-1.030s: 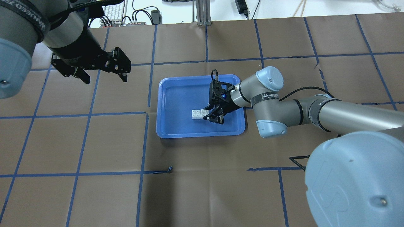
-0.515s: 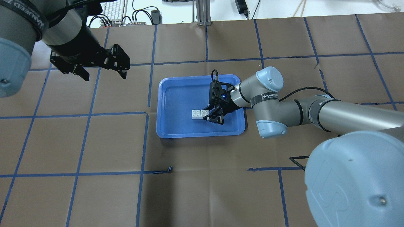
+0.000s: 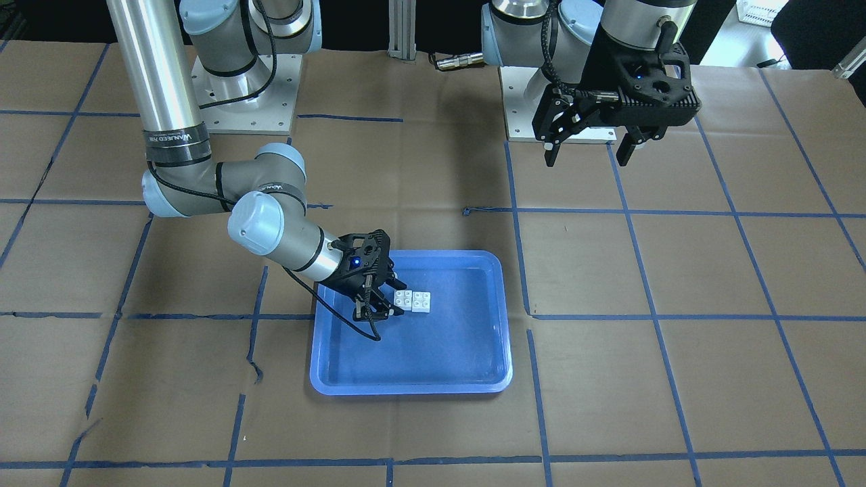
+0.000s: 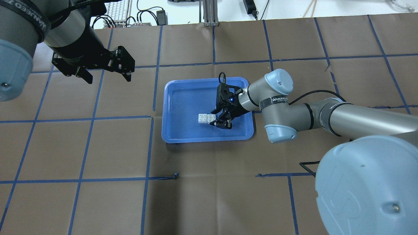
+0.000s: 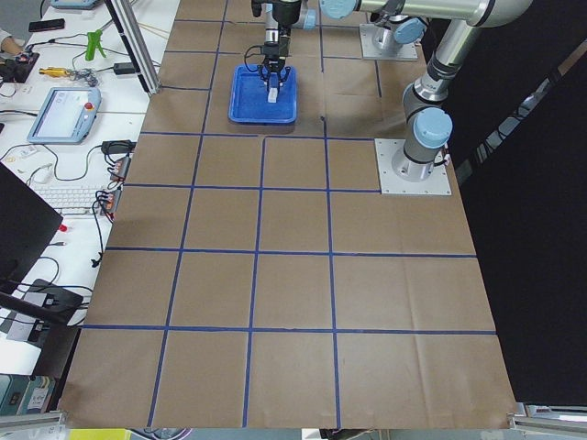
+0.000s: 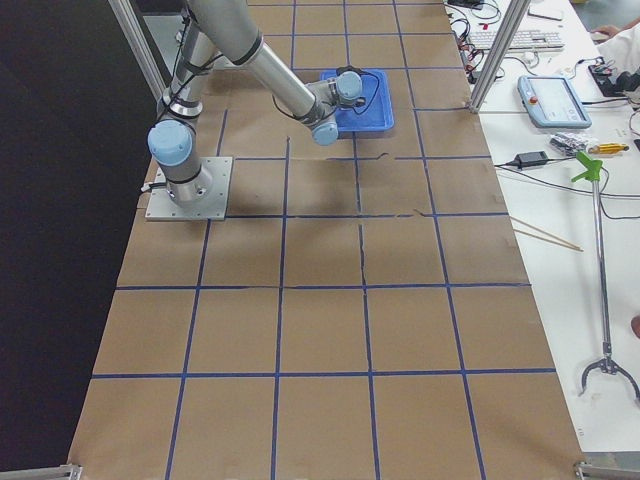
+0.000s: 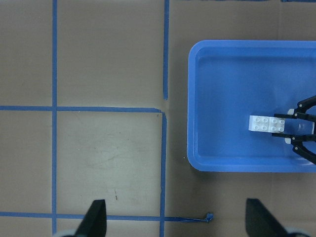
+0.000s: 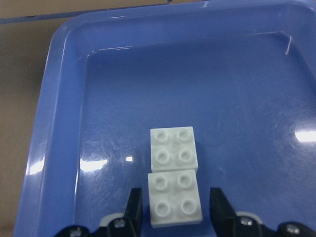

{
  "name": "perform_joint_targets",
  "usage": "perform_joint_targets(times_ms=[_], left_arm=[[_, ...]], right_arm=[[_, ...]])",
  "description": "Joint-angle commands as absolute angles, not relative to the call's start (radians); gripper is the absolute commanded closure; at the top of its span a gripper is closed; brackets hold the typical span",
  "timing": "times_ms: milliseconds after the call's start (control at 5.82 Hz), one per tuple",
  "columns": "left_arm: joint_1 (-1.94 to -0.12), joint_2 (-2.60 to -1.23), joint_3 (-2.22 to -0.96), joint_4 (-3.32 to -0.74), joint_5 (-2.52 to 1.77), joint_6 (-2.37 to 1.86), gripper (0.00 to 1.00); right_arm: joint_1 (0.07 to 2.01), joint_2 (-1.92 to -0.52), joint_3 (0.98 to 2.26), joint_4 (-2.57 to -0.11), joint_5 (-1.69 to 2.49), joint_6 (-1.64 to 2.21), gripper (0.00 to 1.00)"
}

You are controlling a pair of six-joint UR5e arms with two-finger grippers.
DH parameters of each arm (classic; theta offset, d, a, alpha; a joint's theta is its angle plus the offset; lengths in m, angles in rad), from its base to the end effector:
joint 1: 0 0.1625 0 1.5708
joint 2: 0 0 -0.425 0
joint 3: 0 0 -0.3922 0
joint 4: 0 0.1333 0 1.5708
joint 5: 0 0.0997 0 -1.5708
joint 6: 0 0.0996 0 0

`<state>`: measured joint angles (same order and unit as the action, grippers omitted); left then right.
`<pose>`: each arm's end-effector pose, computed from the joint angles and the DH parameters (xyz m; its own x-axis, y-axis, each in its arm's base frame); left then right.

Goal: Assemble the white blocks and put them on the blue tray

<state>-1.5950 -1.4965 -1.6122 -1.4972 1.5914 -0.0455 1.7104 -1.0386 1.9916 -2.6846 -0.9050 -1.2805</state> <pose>-0.1426 -0.4668 0.5108 -0.9996 -0.0232 -0.0156 -0.0214 0.9940 -0.1071 0.2700 -0.5213 0.1477 -0.0874 -0.9960 -0.0211 -0.7723 0.0811 -0.6300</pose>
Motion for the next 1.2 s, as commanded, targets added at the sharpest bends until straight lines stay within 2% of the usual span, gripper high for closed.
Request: perform_joint_targets(times_ms=[0,343,687,1030], left_arm=[[-1.595,-1.496,-1.612,-1.497,1.592,-0.044,0.01],[-1.594,-1.493,-1.612,-1.497,1.594,-0.046,0.01],[-1.595,-1.491,-1.612,-1.497,1.594,-0.046,0.01],[-1.595,-1.486,-1.611,-1.506,1.592,-0.046,0.01]], right_arm=[[1.71,-1.039,1.991,-2.684,-0.905,-1.281,0.39],[1.709,-1.048,1.967,-2.681,-0.91,-1.254,0.01],[1.692,-1.084,1.896,-2.637,-0.942,-1.156,0.0],[1.684,-1.239,1.878,-2.376,-1.139,-0.988,0.0]])
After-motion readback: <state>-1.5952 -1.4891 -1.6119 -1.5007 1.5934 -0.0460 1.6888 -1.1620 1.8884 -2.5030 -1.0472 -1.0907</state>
